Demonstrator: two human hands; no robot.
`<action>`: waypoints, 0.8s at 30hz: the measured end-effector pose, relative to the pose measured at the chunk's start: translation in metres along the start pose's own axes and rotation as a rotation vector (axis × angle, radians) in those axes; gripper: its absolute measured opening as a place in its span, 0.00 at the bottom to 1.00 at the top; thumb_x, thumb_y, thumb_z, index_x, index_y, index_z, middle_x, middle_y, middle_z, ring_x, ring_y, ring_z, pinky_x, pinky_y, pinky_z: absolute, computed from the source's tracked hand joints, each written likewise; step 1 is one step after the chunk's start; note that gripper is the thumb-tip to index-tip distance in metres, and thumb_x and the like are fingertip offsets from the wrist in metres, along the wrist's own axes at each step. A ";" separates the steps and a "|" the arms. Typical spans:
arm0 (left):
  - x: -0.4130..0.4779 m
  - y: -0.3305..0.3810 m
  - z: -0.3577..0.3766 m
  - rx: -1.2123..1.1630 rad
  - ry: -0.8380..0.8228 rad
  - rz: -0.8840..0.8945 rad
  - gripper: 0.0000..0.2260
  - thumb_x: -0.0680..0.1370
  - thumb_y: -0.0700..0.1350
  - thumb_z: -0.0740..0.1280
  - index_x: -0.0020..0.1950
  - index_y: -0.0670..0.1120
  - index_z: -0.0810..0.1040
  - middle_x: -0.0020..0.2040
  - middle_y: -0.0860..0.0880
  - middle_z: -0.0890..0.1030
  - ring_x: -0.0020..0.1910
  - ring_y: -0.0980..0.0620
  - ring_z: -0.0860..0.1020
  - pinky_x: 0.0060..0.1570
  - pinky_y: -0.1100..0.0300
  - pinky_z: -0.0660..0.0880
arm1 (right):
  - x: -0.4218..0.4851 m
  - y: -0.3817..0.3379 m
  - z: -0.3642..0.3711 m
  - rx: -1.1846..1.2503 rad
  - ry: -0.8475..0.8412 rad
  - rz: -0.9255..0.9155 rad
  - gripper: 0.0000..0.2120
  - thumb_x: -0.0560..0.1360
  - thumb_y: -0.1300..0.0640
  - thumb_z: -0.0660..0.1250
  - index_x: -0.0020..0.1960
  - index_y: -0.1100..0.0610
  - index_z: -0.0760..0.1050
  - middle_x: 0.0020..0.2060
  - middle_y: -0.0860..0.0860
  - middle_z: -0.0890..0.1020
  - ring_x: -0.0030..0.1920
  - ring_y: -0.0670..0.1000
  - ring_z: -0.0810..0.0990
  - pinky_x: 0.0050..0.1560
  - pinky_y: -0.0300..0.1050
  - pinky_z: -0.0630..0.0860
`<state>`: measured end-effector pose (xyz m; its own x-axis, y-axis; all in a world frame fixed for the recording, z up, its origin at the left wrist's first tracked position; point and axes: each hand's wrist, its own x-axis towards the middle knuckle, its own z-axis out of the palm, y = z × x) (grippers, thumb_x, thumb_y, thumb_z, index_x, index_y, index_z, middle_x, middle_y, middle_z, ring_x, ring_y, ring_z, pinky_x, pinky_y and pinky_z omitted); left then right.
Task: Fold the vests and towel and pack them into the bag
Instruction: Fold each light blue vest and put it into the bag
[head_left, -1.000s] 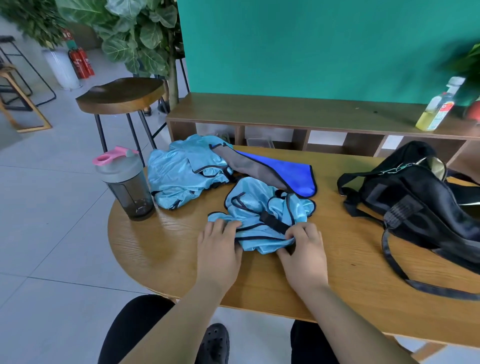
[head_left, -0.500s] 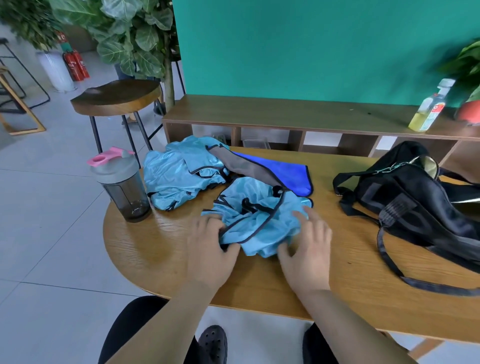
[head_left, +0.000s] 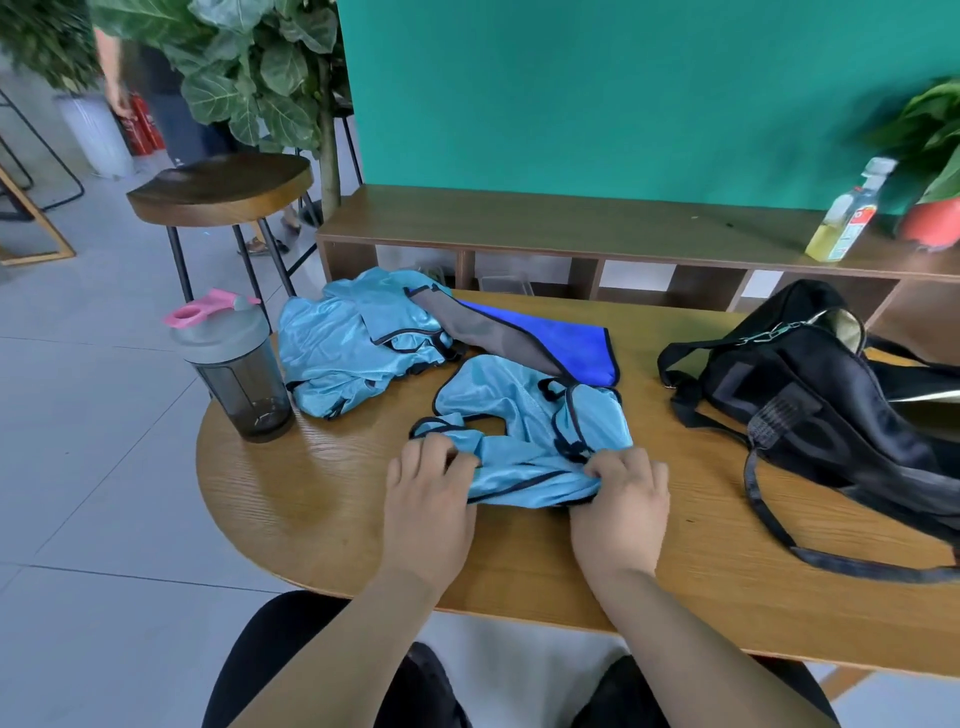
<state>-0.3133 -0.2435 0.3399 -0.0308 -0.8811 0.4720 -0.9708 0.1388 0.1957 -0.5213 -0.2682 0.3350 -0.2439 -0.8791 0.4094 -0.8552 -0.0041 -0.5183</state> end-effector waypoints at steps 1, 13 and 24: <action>0.001 0.000 -0.001 -0.006 0.003 -0.027 0.18 0.68 0.39 0.78 0.55 0.49 0.80 0.58 0.48 0.74 0.59 0.43 0.73 0.57 0.49 0.71 | 0.003 0.003 -0.002 0.045 0.022 0.130 0.21 0.65 0.74 0.70 0.51 0.54 0.80 0.50 0.49 0.74 0.51 0.52 0.67 0.50 0.53 0.74; 0.009 -0.001 0.006 -0.232 -0.121 0.013 0.21 0.80 0.51 0.70 0.72 0.53 0.71 0.68 0.56 0.76 0.69 0.54 0.72 0.74 0.53 0.68 | -0.007 -0.013 -0.003 -0.019 -0.055 -0.549 0.36 0.61 0.65 0.79 0.68 0.50 0.80 0.72 0.51 0.75 0.74 0.59 0.70 0.76 0.63 0.65; 0.015 -0.009 0.016 -0.152 -0.047 -0.201 0.09 0.83 0.45 0.64 0.64 0.51 0.77 0.50 0.55 0.81 0.46 0.51 0.80 0.52 0.54 0.70 | 0.015 -0.007 -0.019 0.598 0.137 0.568 0.07 0.85 0.59 0.58 0.62 0.51 0.69 0.44 0.50 0.79 0.44 0.52 0.79 0.41 0.48 0.73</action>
<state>-0.3089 -0.2648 0.3312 0.1447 -0.9173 0.3710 -0.9117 0.0220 0.4102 -0.5278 -0.2718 0.3592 -0.6509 -0.7584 0.0329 -0.2075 0.1361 -0.9687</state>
